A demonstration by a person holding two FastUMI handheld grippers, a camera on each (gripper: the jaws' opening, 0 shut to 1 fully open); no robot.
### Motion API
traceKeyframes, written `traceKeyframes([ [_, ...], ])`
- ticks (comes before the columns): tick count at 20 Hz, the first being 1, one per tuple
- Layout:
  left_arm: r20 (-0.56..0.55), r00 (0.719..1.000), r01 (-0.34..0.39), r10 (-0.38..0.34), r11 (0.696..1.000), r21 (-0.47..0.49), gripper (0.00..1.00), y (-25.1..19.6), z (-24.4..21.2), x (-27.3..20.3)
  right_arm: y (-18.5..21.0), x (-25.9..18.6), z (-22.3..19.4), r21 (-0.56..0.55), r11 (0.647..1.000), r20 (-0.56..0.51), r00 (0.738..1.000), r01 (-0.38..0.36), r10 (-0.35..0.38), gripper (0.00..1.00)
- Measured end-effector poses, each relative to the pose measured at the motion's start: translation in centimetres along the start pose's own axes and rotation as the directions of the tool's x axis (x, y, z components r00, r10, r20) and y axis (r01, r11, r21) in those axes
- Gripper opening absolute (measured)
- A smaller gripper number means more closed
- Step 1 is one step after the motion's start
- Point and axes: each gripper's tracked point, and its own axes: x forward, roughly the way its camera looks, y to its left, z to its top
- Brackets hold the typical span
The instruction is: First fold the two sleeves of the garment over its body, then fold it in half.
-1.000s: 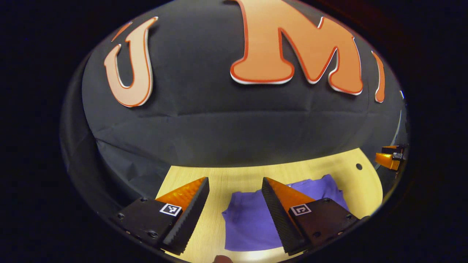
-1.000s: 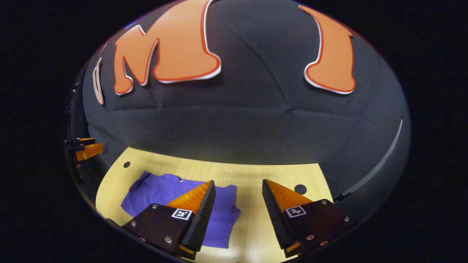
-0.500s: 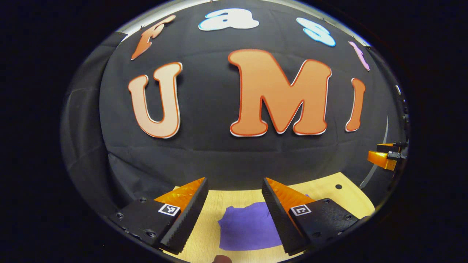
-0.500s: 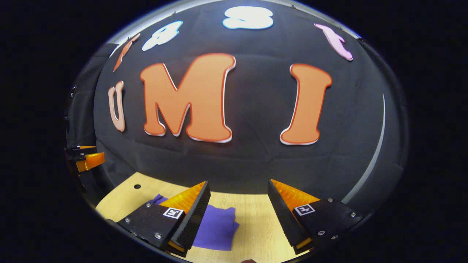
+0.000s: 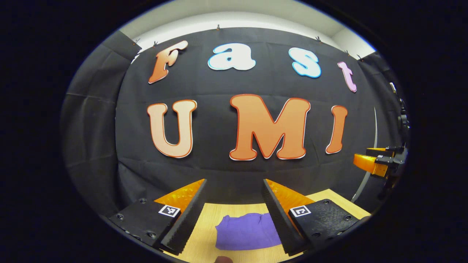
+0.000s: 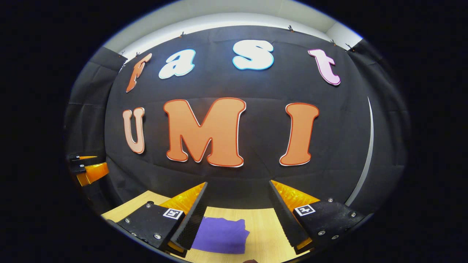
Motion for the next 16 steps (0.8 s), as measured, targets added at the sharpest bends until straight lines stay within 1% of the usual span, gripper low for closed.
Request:
traceKeyframes([
  [2, 0.031, 0.999, -0.007, 0.007, 1.0, -0.02, 0.93, 0.3, 0.2, -1.2, 1.8, -1.0, 0.3, 0.016, 0.999, 0.032, 0.999, -0.036, 0.035, 0.94],
  [3, 0.038, 0.999, -0.008, 0.008, 1.0, -0.021, 0.92, 0.4, 0.0, -1.8, 2.4, -1.2, 2.2, 0.019, 0.999, 0.047, 0.998, -0.049, 0.048, 0.94],
  [7, 0.039, 0.998, -0.04, 0.04, 0.999, 0.011, 0.92, 1.0, -1.2, -3.5, 4.4, -2.4, 1.5, -0.003, 0.997, 0.045, 0.996, -0.08, 0.08, 0.95],
  [12, 0.004, 0.999, -0.047, 0.047, 0.999, 0.005, 0.92, 1.9, -3.6, -4.9, 6.9, -3.7, -0.4, -0.032, 0.993, 0.003, 0.994, -0.113, 0.113, 0.95],
  [16, -0.015, 0.999, -0.041, 0.041, 0.999, 0.006, 0.92, 2.2, -5.0, -5.5, 7.7, -4.3, -1.5, -0.031, 0.993, -0.023, 0.993, -0.116, 0.116, 0.95],
])
